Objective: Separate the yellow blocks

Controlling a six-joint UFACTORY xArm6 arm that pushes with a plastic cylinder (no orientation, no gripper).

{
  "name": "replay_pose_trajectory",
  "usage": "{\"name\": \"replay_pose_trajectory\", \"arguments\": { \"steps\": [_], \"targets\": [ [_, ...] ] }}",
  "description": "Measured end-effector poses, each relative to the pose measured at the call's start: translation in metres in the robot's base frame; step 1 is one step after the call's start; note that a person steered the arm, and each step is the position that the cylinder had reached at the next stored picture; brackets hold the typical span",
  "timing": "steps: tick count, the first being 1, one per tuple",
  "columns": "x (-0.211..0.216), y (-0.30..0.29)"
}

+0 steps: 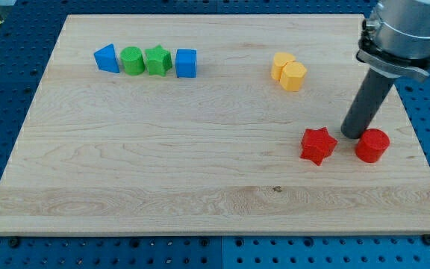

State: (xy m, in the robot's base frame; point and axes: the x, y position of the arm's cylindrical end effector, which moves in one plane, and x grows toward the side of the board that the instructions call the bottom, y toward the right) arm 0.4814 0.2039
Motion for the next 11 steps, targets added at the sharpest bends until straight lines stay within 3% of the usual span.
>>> {"name": "replay_pose_trajectory", "arguments": {
  "steps": [1, 3, 4, 5, 7, 9, 11],
  "targets": [
    [-0.012, 0.000],
    [-0.126, 0.000],
    [-0.160, -0.037],
    [-0.148, -0.068],
    [-0.077, -0.077],
    [-0.056, -0.099],
    [-0.042, -0.075]
  ]
}}
